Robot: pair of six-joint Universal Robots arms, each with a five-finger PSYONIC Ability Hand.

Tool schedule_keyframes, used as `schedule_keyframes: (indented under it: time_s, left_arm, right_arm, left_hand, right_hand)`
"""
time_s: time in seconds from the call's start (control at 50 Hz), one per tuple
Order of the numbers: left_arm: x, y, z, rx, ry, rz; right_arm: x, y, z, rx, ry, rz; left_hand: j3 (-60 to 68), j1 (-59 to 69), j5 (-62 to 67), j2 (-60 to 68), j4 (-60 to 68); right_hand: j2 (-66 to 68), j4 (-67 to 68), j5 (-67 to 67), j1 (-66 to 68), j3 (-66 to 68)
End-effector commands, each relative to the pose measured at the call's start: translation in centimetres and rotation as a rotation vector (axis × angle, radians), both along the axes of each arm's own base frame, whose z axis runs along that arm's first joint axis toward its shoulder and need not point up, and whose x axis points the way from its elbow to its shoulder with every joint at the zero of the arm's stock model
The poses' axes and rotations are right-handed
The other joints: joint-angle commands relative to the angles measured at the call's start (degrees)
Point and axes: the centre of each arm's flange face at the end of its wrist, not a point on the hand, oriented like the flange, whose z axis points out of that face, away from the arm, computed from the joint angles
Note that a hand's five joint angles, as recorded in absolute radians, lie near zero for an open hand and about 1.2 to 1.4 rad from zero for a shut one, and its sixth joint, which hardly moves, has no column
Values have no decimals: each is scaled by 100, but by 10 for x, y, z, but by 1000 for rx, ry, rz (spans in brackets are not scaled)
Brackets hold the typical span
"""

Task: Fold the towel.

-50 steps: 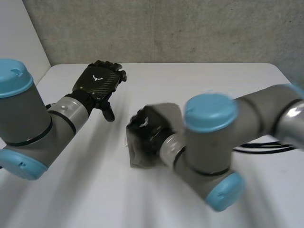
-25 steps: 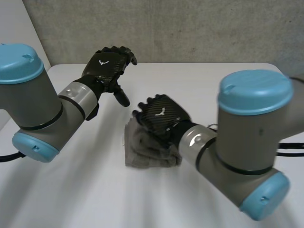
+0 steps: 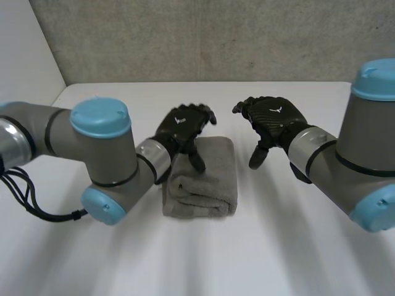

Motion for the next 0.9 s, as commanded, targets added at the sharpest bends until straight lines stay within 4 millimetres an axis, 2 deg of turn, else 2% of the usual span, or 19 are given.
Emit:
schedule_keyframes:
  time_s: [0.02,0.1,0.14,0.16,0.2,0.32,0.4,0.64,0.74,0.78,0.8,0.82,0.84,0.86,0.88,0.9]
  left_arm:
    - [14,13,-26,84,-71,16]
    - [24,13,-29,93,-100,63]
    - [37,14,-35,96,-148,127]
    - [37,14,-35,96,-148,127]
    - [46,19,-40,88,-204,167]
    - [60,30,-45,96,-262,218]
    - [63,36,-46,106,-269,225]
    - [67,58,-40,129,-252,205]
    - [64,58,-35,110,-239,200]
    - [65,52,-25,81,-213,215]
    - [65,52,-25,81,-213,215]
    - [65,48,-16,59,-196,222]
    - [66,43,-2,27,-169,234]
    - [66,43,-2,27,-168,234]
    - [67,38,10,0,-145,247]
    - [67,38,10,0,-145,247]
  right_arm:
    - [17,-21,-36,117,-57,-22]
    - [21,-28,-51,183,-74,-38]
    - [26,-31,-67,261,-74,-47]
    - [26,-31,-67,261,-74,-47]
    - [37,-24,-81,325,-70,-33]
    - [50,-15,-105,388,-38,-9]
    - [53,-13,-108,388,-32,0]
    - [59,-14,-99,356,-38,25]
    - [57,-12,-93,314,40,49]
    - [56,-11,-89,304,47,54]
    - [54,-10,-80,291,42,61]
    - [54,-10,-80,291,42,61]
    - [52,-9,-65,263,26,59]
    - [49,-9,-51,227,8,58]
    - [49,-9,-50,227,8,58]
    - [47,-6,-37,191,-12,61]
  left_hand:
    - [3,-15,-82,9,12]
    - [3,-15,-82,9,12]
    - [3,-15,-82,9,12]
    - [3,-15,-82,9,12]
    - [3,-15,-82,9,12]
    - [3,-15,-82,9,12]
    - [3,-15,-82,9,12]
    - [3,-15,-82,9,12]
    - [3,-15,-82,9,12]
    - [3,-15,-82,9,12]
    - [3,-15,-82,9,12]
    - [20,1,-65,25,28]
    - [20,2,-65,25,29]
    - [20,2,-65,25,29]
    - [3,-15,-82,9,12]
    - [3,-15,-82,9,12]
  right_hand:
    - [-414,-450,-373,-299,-417]
    - [-414,-450,-373,-299,-417]
    - [-414,-450,-373,-299,-417]
    - [-414,-450,-373,-299,-417]
    - [-414,-450,-373,-299,-417]
    - [-414,-450,-373,-299,-417]
    - [-414,-450,-373,-299,-417]
    - [-414,-450,-373,-299,-417]
    - [-414,-450,-373,-299,-417]
    - [-414,-450,-373,-299,-417]
    - [-414,-450,-373,-299,-417]
    - [-414,-450,-373,-299,-417]
    - [-414,-450,-373,-299,-417]
    - [-414,-450,-373,-299,-417]
    - [-414,-450,-373,-299,-417]
    - [-414,-450,-373,-299,-417]
